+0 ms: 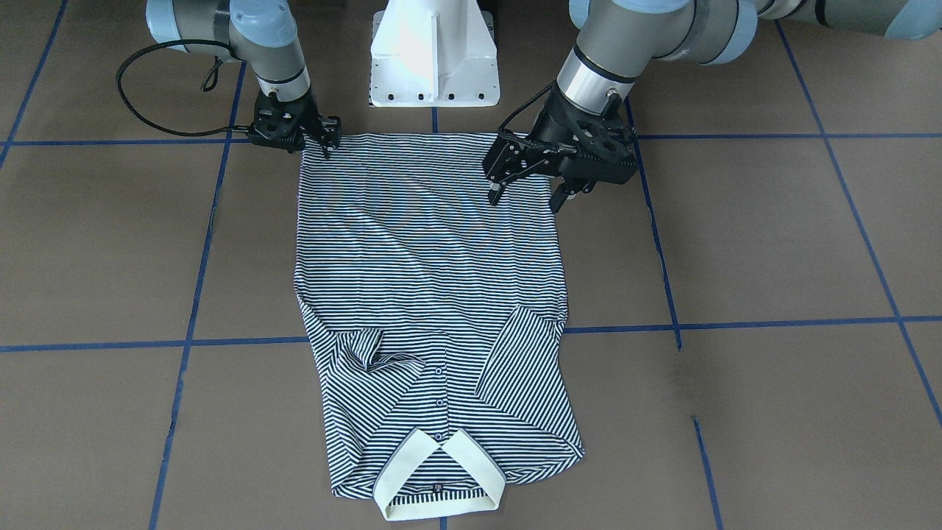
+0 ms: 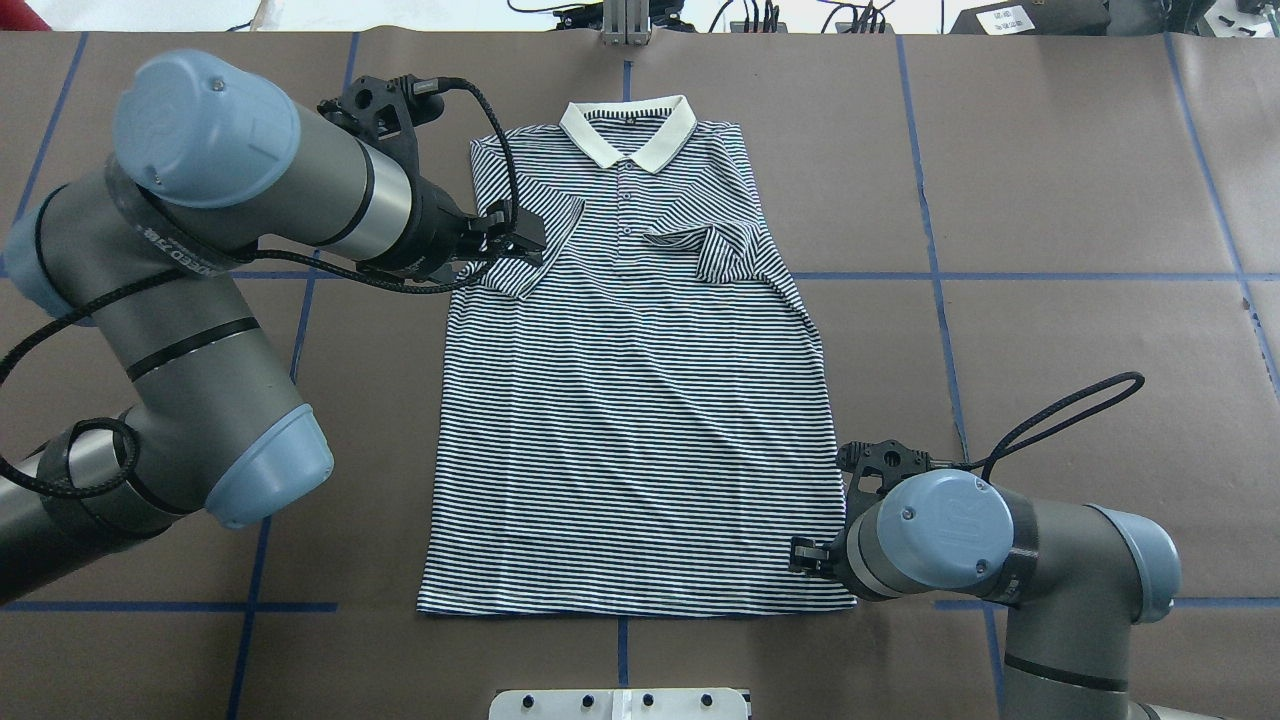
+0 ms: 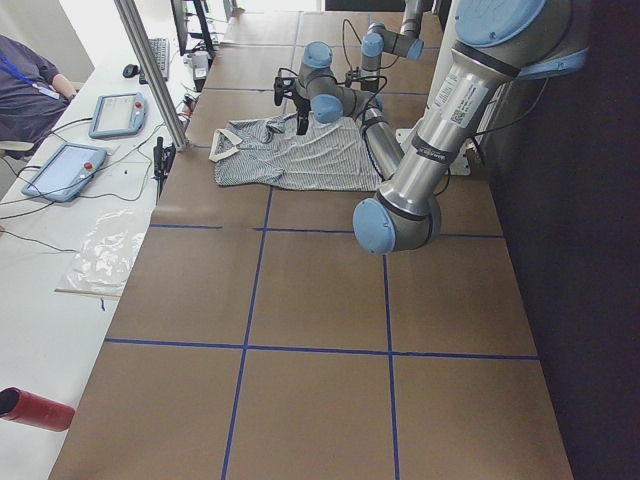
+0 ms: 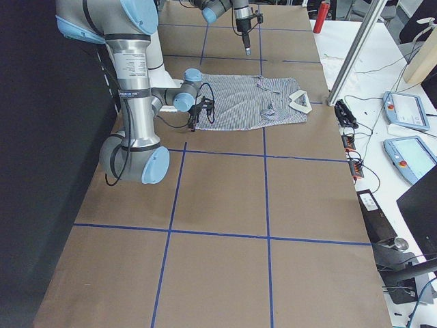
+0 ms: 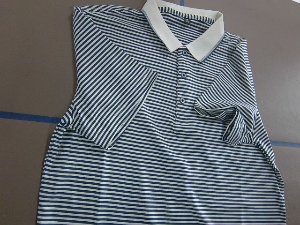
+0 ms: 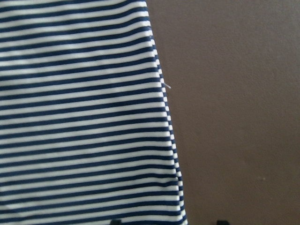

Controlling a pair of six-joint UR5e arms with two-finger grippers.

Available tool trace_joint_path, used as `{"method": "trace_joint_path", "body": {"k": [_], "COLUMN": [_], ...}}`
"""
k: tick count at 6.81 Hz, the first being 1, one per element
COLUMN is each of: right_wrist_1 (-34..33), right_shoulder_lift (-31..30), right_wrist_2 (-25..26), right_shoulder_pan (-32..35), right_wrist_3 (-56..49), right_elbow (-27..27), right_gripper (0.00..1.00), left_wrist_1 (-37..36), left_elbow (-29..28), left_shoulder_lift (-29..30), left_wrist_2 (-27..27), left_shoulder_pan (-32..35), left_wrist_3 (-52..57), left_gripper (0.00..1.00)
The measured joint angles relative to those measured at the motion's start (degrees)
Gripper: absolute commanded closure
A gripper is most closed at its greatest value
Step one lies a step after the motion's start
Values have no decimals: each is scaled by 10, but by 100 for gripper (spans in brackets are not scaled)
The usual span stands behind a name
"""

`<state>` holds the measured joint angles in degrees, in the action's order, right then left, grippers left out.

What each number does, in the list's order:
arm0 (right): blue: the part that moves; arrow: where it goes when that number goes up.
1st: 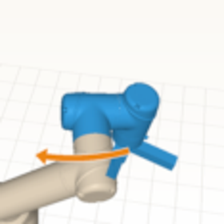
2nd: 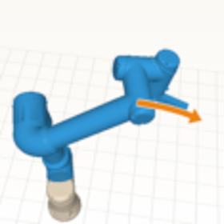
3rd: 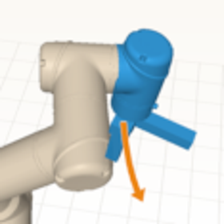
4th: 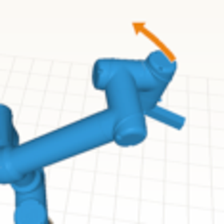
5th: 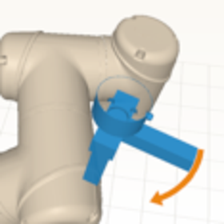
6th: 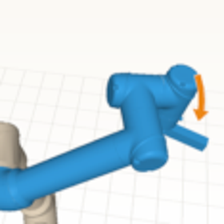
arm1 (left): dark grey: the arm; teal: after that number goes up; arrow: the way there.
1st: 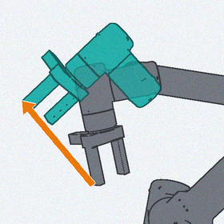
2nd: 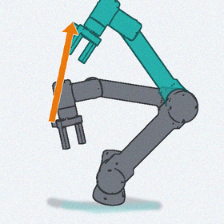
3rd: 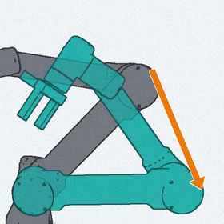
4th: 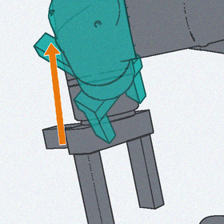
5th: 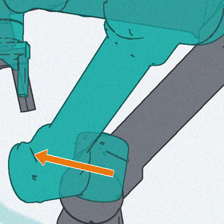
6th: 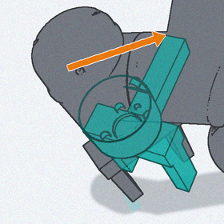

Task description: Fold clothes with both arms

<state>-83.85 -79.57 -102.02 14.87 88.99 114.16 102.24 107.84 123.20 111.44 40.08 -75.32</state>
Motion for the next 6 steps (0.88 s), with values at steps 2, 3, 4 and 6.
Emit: {"method": "trace_joint_path", "body": {"k": [2, 3, 4, 6], "right_wrist_1": [0, 0, 0, 0], "right_shoulder_lift": [1, 1, 0, 1], "right_wrist_2": [-16, -15, -13, -17], "right_shoulder_pan": [0, 0, 1, 13], "right_wrist_3": [-2, 0, 1, -1], "right_elbow": [3, 6, 12, 43], "right_gripper": [100, 100, 100, 100], "left_wrist_1": [-2, -1, -1, -5], "left_elbow": [1, 0, 0, 5], "left_shoulder_lift": [-1, -1, -1, -12], "left_wrist_2": [0, 0, 0, 0], "left_shoulder_pan": [0, 0, 0, -7], "left_wrist_3": [0, 0, 0, -7], "left_gripper": [0, 0, 0, 0]}}
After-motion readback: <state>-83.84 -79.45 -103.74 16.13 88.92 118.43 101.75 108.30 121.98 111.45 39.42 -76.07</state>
